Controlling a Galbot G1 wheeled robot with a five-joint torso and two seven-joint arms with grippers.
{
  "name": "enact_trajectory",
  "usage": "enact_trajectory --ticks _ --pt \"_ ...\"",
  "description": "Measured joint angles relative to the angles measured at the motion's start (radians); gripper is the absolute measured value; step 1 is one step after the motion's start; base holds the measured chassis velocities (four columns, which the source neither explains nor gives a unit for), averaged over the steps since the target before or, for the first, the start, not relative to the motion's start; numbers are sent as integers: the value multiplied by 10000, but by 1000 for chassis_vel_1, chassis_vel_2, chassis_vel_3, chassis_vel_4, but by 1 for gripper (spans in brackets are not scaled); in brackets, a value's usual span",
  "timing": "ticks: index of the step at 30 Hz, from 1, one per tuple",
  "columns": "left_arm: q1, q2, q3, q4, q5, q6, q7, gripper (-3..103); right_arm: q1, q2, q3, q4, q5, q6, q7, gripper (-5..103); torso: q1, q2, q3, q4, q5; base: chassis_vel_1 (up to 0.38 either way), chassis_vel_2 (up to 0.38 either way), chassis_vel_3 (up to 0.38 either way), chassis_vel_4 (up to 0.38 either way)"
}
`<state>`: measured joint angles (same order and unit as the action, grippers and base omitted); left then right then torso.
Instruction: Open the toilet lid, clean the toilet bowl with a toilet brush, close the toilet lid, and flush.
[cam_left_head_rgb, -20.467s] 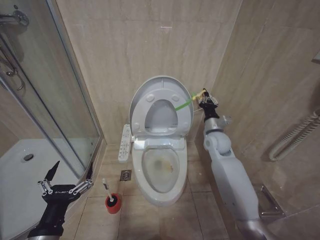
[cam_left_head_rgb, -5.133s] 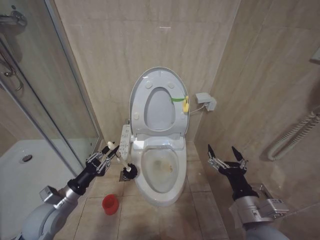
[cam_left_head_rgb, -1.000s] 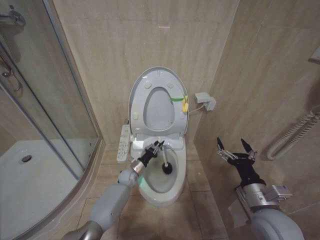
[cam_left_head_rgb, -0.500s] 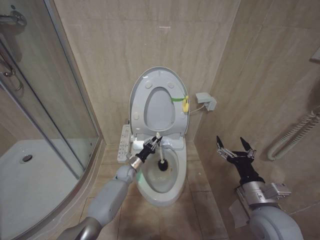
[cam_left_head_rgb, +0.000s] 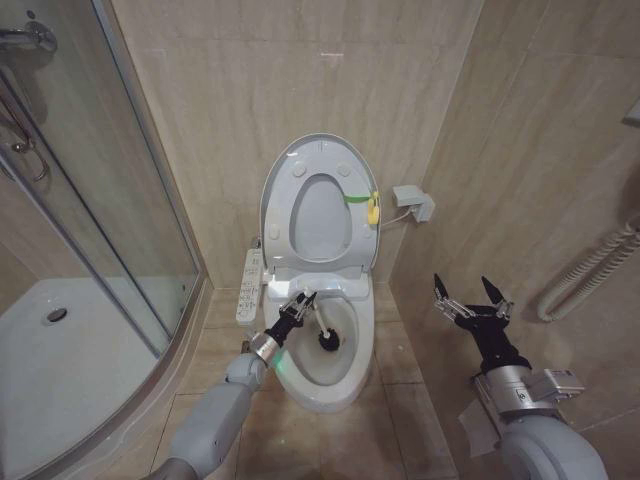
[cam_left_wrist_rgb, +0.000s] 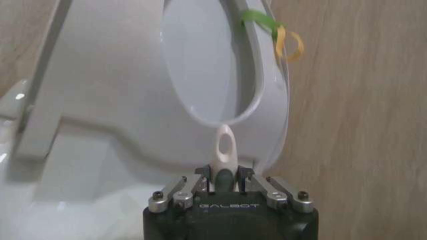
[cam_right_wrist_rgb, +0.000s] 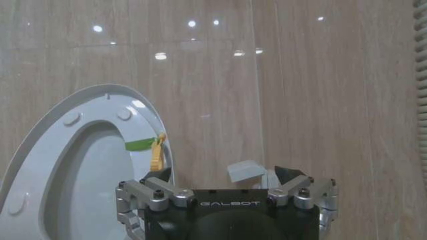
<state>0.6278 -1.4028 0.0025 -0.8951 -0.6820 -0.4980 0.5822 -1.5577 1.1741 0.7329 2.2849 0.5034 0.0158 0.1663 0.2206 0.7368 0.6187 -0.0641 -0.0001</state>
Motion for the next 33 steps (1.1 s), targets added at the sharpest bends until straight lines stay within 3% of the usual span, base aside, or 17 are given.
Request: enact_trajectory --ticks 7,18,24,33 --pt "-350 -580 36 5 -390 40 -173 26 -52 -32 125 9 20 15 7 100 1 0 0 -5 0 0 0 0 0" --pt "-101 -319 -221 399 244 -188 190 26 -87 10 122 17 23 60 -10 100 0 0 0 5 -1 0 0 0 0" --pt "-787 -764 -351 634 238 -598 -134 26 -89 -12 74 64 23 55 -4 100 1 0 0 -4 2 0 0 0 0" --pt "-124 -744 -305 883 -16 -663 122 26 -196 37 111 76 23 151 -37 100 -1 1 -1 6 1 0 0 0 0"
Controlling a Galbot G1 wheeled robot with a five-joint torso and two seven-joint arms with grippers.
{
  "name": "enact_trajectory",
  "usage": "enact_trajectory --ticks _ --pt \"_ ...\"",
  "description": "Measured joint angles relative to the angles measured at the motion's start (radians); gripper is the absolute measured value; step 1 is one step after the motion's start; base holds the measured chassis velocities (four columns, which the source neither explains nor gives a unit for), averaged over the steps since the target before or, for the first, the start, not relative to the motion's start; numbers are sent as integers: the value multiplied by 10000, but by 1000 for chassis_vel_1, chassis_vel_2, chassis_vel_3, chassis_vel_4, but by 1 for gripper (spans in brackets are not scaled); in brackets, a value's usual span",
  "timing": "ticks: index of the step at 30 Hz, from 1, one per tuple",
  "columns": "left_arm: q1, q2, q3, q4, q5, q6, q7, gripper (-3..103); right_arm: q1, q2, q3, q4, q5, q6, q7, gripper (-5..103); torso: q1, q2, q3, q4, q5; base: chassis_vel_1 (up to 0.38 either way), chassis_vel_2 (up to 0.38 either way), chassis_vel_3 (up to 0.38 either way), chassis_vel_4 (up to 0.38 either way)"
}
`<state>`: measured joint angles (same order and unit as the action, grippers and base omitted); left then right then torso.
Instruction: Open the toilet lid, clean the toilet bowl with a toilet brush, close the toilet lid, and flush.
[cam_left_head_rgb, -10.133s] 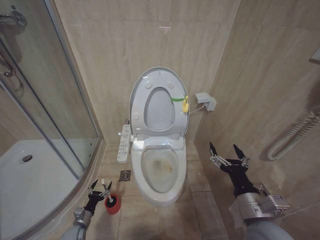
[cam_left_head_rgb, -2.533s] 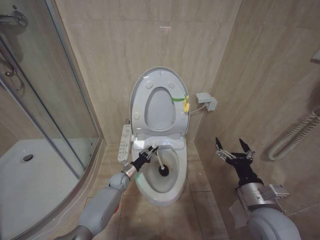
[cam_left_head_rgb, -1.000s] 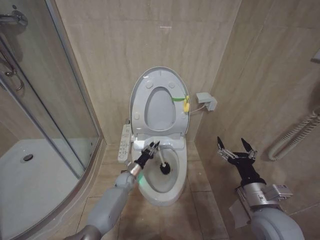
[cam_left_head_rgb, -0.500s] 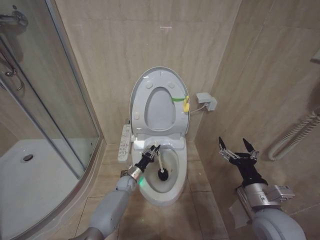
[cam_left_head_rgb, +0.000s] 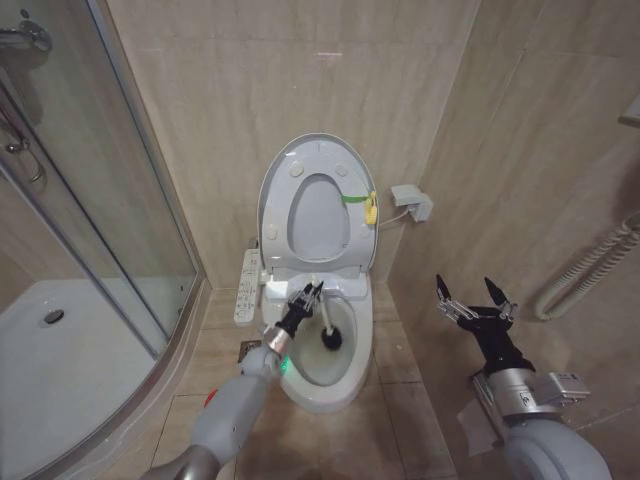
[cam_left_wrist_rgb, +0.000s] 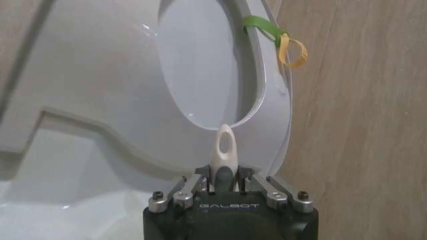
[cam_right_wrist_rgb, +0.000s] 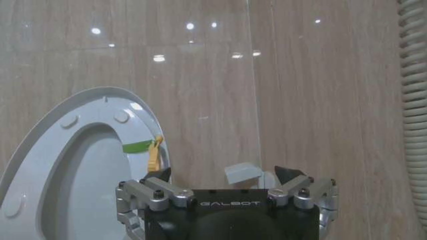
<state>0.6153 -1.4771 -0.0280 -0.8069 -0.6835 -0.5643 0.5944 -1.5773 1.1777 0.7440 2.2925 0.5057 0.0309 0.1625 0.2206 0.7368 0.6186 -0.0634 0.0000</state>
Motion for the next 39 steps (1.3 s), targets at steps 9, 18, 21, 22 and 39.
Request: enact_trajectory --ticks 9,18,21,22,39 --pt "-325 6 -24 -292 -49 -9 -38 26 15 -56 21 50 0 11 3 100 1 0 0 -7 0 0 0 0 0" --pt "-135 -146 -6 169 76 -9 174 26 -18 -28 113 -10 6 14 2 100 1 -1 0 -4 0 0 0 0 0" --pt "39 78 -141 210 205 -40 319 26 -7 -35 139 -17 20 19 1 100 0 0 -1 1 1 0 0 0 0" --pt "41 134 -156 199 217 -42 344 26 -1 -38 139 -17 23 19 1 100 0 0 0 3 0 0 0 0 0" --pt "43 -275 -119 366 -361 -18 309 26 -49 -24 129 21 23 11 12 100 0 0 -1 0 0 0 0 0 0"
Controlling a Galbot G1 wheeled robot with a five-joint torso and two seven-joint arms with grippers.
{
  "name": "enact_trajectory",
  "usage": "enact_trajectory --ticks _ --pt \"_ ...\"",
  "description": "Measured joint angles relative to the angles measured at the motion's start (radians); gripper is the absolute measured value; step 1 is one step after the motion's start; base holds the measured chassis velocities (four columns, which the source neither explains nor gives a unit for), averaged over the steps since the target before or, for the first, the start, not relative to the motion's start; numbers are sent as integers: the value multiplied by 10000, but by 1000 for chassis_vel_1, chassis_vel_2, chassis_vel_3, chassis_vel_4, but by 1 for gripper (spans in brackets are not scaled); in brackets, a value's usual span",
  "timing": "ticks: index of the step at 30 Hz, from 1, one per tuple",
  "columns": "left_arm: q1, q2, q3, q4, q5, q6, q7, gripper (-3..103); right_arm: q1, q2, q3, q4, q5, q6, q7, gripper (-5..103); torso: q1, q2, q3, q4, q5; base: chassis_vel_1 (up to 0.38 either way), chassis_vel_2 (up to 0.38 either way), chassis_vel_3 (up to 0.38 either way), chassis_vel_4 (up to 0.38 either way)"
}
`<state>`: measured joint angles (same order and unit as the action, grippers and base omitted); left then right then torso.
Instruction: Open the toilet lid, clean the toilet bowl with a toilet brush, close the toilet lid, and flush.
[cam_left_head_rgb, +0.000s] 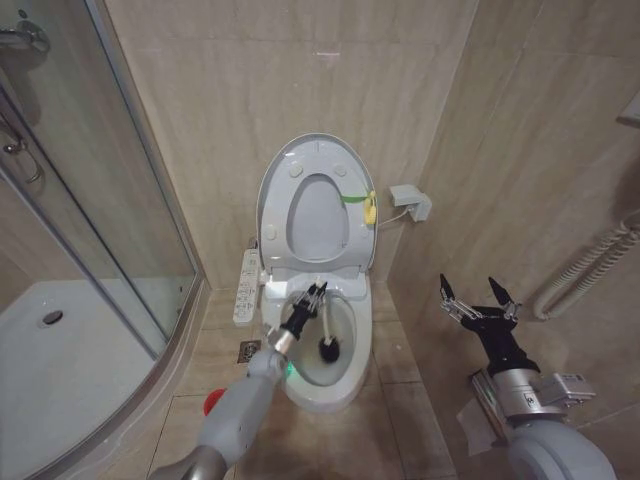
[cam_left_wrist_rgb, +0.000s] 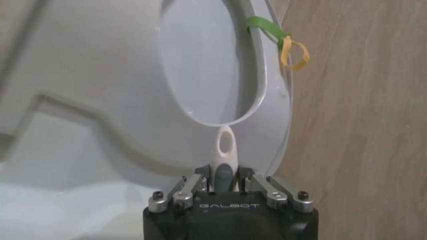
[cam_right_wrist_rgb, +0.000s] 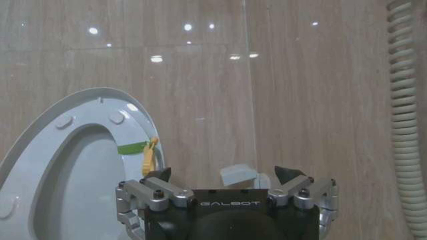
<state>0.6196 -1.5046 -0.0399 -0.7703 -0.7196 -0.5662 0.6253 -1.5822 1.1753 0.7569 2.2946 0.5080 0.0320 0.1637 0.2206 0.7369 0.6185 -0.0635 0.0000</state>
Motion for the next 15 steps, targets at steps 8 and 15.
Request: enact_trajectory --ticks 8,15 --pt "-373 3 -121 -60 521 -331 12 26 26 -9 -53 20 0 4 -1 100 2 -1 4 -7 -1 0 0 0 0" --pt "-932 -510 -130 827 237 -646 93 26 -90 14 27 44 -1 99 -13 100 2 -1 3 -7 0 0 0 0 0"
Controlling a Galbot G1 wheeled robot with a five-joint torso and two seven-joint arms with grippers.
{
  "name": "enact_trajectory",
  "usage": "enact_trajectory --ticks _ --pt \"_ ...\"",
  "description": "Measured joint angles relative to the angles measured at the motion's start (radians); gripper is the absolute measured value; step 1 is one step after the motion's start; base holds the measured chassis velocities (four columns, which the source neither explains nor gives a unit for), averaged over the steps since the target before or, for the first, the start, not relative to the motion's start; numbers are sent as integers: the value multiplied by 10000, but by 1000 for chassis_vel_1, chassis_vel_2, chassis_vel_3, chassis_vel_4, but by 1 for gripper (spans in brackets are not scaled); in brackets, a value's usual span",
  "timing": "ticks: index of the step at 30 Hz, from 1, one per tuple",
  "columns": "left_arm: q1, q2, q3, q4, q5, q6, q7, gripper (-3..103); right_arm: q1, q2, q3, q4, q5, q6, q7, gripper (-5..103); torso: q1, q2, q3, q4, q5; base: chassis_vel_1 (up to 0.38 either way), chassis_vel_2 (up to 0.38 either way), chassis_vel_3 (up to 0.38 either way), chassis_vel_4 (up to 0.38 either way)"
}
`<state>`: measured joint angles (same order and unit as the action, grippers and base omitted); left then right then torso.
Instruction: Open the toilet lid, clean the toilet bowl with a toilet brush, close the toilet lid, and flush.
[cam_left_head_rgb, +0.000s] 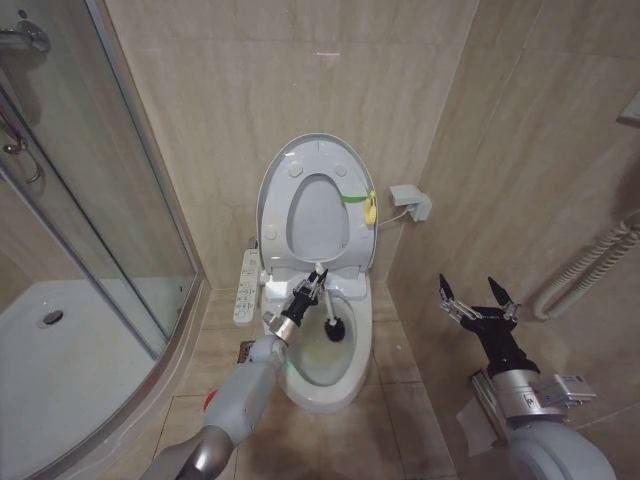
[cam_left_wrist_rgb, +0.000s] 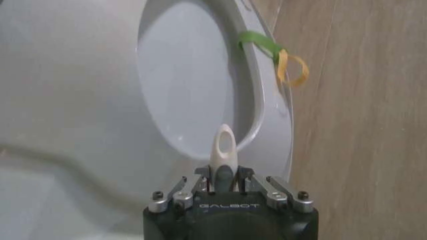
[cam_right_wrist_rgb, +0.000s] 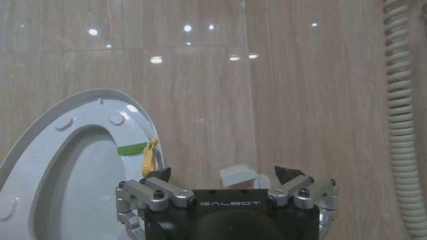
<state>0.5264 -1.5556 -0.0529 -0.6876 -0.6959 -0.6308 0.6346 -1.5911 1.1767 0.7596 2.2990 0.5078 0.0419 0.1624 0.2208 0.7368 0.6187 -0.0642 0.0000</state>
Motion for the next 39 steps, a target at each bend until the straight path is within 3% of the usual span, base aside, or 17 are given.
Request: enact_trajectory --ticks 9,21,26,32,37,39 --pt "726 467 -115 -211 -27 -195 461 26 -25 36 -17 43 -3 59 -30 100 -3 1 -2 8 0 0 0 0 0" --pt "156 -126 51 210 -387 -270 418 26 -46 20 46 56 -2 79 -26 100 -1 0 -1 -3 0 0 0 0 0" --pt "683 128 0 128 -271 -285 683 26 -76 54 42 47 -2 134 -49 100 -3 1 -3 9 0 0 0 0 0" --pt "484 254 -32 -31 69 -366 745 26 -73 75 -15 86 -7 155 -56 100 -2 0 0 3 0 0 0 0 0" --pt "-138 -42 -37 173 135 -409 590 26 -59 60 -21 101 -8 155 -45 100 0 0 0 -3 1 0 0 0 0" --pt "-185 -507 -142 627 118 -366 507 26 -62 110 -108 83 -69 176 -46 100 1 0 0 -3 0 0 0 0 0"
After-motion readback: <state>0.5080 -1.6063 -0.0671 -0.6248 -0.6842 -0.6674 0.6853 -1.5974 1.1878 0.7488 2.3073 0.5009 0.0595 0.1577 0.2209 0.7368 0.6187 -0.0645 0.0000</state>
